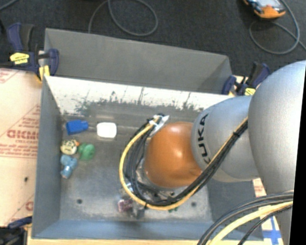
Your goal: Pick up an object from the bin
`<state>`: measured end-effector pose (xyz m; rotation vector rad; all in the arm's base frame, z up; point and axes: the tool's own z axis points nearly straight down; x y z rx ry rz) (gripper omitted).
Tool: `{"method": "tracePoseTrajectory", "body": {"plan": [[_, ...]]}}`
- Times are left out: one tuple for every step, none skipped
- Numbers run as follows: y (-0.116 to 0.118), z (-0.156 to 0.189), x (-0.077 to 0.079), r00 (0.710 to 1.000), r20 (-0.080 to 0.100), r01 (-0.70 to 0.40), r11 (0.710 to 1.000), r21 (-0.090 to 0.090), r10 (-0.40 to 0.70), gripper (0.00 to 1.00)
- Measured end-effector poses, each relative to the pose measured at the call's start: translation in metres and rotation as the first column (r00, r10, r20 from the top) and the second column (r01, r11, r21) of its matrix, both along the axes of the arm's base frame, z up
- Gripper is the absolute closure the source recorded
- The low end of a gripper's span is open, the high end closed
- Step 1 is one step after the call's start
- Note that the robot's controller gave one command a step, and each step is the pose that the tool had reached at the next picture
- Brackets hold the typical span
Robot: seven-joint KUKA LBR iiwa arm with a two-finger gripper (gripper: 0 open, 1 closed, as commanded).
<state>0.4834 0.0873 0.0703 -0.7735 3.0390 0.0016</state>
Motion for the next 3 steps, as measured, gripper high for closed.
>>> {"method": "tracePoseTrajectory", "body": {"plan": [[-0.026, 0.012, 0.015, 0.987, -0.003, -0.159, 0.987, 0.002, 0.159, 1.00], [-0.058, 0.016, 0.008, 0.969, 0.003, -0.249, 0.969, -0.004, 0.249, 1.00], [-0.009, 0.133, 0.030, 0.990, 0.000, -0.139, 0.990, 0.003, 0.139, 1.00]]}}
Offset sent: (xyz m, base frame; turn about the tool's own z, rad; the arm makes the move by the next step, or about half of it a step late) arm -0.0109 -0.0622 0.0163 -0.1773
